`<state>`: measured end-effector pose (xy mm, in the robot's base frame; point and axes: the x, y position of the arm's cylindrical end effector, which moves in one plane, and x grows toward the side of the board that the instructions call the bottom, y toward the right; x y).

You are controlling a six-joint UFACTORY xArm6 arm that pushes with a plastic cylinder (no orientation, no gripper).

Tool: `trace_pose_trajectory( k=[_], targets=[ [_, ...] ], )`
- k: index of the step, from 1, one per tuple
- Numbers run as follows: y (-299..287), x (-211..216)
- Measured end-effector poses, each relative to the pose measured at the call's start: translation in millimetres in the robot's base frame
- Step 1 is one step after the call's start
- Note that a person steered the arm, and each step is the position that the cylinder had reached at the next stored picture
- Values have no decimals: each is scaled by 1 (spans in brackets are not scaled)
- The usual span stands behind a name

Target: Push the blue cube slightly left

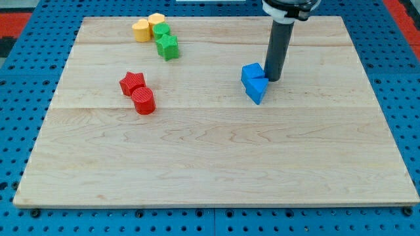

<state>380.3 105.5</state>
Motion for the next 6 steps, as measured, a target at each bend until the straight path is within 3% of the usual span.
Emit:
trace_pose_trajectory(
  k=[1,3,5,6],
  targets=[
    [-33,4],
    [-28,-28],
    [-100,-9],
    [-55,-7]
  ],
)
